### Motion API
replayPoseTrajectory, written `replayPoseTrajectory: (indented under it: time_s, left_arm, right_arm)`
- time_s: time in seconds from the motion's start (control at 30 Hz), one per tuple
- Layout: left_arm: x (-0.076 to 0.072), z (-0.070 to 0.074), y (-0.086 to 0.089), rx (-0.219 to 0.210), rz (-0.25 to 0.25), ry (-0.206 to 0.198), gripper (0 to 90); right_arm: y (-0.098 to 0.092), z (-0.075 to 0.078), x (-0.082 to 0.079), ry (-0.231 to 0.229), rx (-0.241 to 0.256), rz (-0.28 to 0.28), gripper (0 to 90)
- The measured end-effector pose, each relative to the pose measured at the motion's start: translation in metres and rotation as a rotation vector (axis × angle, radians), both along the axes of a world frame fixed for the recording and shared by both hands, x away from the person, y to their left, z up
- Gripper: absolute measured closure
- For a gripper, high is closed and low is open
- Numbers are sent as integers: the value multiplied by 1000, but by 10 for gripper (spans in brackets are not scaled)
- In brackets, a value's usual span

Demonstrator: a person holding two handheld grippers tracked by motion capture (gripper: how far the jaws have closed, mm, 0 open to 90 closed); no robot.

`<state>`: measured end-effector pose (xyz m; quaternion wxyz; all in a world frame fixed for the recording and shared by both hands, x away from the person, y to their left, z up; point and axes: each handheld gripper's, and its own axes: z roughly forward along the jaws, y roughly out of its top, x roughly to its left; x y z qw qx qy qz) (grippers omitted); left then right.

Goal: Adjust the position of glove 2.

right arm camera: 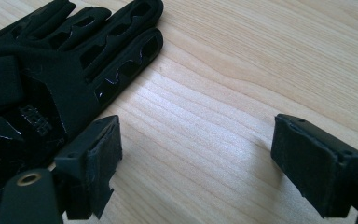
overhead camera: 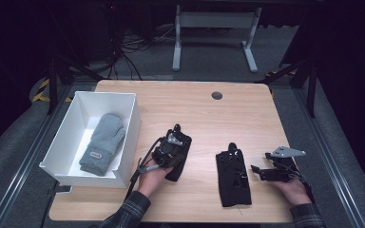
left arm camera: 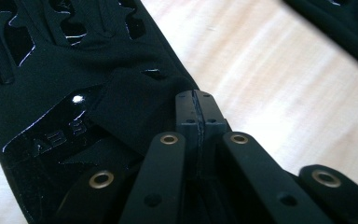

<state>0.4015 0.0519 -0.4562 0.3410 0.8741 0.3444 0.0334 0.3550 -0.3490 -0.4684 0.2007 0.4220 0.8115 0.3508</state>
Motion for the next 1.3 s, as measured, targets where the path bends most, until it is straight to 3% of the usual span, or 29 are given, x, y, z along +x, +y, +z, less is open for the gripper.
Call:
replayPoseTrajectory:
  time_s: [0.53,0.8,0.93,1.03,1.13,1.17,1.3]
  left_arm:
    - [-33,0,-38,-23,-188,39,900]
    - [-41,0,-47,-30,-235,39,898]
    - [-41,10,-38,-50,-222,10,856]
    - [-39,16,-24,-14,-187,-28,830]
    - [-36,19,-7,-14,-135,-46,786]
    - [-36,19,-7,-14,-135,-46,767]
    - [-27,15,13,7,-59,-47,685]
  right_arm:
    - [0,0,0,0,-1,-1,165]
    - [1,0,1,1,-1,-1,163]
    - [1,0,0,0,-1,-10,171]
    - [5,6,-1,15,-15,23,337]
    - [7,14,-7,8,15,41,482]
    - [7,14,-7,8,15,41,482]
    - [16,18,-13,20,20,105,622]
